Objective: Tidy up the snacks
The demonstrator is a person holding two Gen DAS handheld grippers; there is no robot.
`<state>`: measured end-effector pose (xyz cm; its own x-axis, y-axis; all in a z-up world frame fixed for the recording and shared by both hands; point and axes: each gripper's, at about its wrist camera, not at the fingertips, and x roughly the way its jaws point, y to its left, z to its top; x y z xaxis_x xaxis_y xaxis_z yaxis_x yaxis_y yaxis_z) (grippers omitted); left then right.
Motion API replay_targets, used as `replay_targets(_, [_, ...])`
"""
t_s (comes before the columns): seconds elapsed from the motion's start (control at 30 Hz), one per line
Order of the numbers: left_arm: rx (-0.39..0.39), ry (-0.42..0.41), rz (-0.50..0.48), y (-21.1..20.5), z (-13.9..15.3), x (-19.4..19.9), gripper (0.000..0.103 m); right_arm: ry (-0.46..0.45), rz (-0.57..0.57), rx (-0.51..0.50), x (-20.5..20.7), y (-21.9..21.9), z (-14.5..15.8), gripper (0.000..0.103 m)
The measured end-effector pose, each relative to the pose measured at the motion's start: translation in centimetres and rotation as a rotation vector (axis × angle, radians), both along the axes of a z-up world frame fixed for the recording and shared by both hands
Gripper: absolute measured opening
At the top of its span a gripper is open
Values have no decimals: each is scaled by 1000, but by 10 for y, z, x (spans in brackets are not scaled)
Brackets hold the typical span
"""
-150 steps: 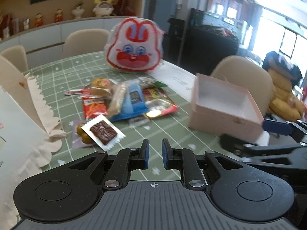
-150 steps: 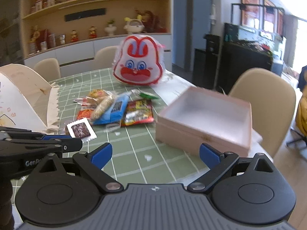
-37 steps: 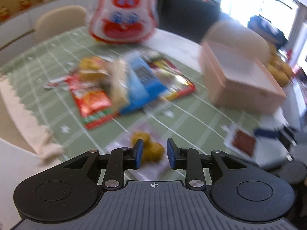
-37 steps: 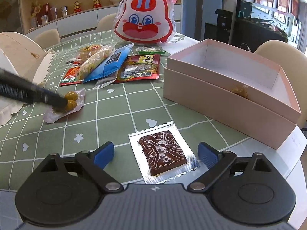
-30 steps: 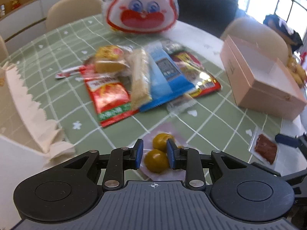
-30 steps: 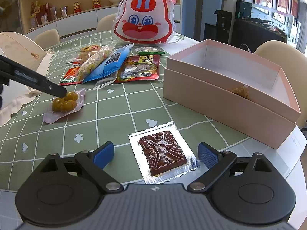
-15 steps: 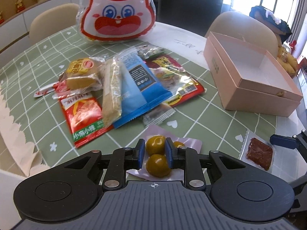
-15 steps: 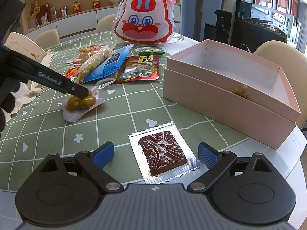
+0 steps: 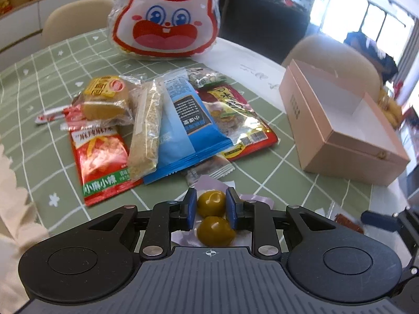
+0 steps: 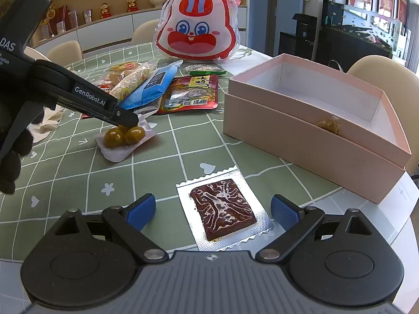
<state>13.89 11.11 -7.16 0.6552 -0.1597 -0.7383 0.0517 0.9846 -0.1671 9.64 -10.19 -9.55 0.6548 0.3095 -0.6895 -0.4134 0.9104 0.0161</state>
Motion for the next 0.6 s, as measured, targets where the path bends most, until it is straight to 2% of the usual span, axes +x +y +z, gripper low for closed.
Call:
replay_targets(0.03, [-12, -7, 4, 1, -1, -1, 28, -3, 3, -2, 0, 0, 0, 92])
replay_targets(0.1, [-25, -11, -5, 2, -2, -3, 28, -17, 28, 1, 0, 2, 2, 79])
replay_targets(0.17, [-29, -4, -15, 1, -1, -5, 29, -29, 54, -5, 1, 4, 3, 73])
replay_targets(0.2, [-16, -2, -29, -2, 0, -5, 28, -31, 63, -9, 3, 4, 4, 60])
replay_targets(0.27, [6, -3, -51, -9, 3, -9, 28, -25, 81, -15, 5, 5, 8, 43])
replay_targets(0.33, [21, -16, -68, -15, 5, -16, 27, -29, 78, -42, 7, 4, 14, 43])
replay_targets(0.47, [39, -32, -103, -30, 13, -38, 27, -36, 71, -3, 1, -11, 29, 42])
replay_targets(0.6, [42, -54, -177, -54, 31, -67, 26, -62, 76, 9, -16, -32, 45, 42])
